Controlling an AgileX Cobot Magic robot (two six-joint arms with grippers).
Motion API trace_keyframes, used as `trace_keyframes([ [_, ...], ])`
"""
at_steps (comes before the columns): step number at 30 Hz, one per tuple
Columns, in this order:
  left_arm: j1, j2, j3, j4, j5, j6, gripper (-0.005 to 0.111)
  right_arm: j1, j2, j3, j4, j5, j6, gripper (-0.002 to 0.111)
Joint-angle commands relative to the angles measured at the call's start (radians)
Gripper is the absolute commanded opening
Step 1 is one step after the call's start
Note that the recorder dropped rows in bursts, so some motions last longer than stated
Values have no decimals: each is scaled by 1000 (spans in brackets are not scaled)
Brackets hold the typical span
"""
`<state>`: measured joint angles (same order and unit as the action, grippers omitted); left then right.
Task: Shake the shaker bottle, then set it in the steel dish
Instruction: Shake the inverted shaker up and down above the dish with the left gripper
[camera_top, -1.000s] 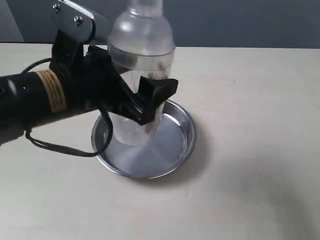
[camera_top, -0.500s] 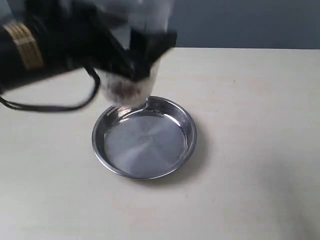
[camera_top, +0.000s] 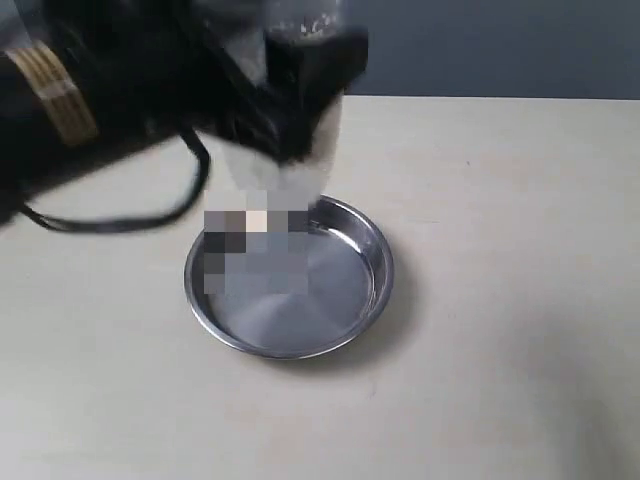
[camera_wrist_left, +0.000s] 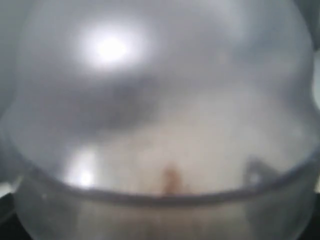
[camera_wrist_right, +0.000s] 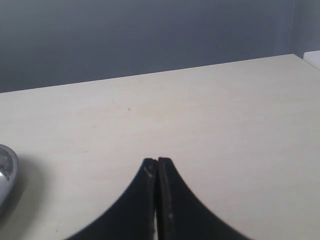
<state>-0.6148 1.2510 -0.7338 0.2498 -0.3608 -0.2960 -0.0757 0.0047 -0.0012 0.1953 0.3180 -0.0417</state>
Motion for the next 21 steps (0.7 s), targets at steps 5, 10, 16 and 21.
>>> trace_keyframes([
  [5, -15, -86, -27, 11, 5, -16, 0, -3, -5, 1, -2, -11, -2, -1],
  [10, 7, 103, 89, -25, -43, -31, 0, -3, -5, 1, -2, -11, -2, -1],
  [16, 5, -44, -17, 40, 9, -42, 0, -3, -5, 1, -4, -11, -2, -1],
  [21, 3, 93, 75, -5, -12, -45, 0, -3, -5, 1, -2, -11, -2, -1],
])
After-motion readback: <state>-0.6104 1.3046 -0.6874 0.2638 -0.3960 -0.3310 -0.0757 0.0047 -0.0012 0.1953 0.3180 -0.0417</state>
